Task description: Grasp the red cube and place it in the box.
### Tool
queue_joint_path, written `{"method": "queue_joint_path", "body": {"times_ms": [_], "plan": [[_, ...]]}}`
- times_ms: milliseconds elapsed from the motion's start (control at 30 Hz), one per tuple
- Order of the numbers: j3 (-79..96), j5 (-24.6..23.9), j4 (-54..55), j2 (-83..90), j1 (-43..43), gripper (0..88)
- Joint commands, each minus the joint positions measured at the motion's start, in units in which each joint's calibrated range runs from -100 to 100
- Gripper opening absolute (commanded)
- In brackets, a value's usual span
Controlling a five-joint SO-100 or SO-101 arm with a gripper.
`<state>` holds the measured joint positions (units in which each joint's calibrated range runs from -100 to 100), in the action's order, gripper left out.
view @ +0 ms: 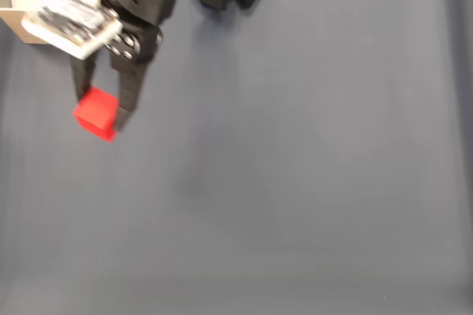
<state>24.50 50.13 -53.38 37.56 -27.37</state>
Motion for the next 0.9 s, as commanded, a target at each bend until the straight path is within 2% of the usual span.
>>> {"method": "queue_joint_path", "body": {"times_ms": [0, 433, 867], "plan": [[-0.8, -0.3, -0.8, 3.4, -4.4, 4.7], [-0.5, -0.3, -4.3, 6.8, -19.2, 4.2], [0.2, -1.3, -7.6, 9.2, -29.3, 4.1]]}}
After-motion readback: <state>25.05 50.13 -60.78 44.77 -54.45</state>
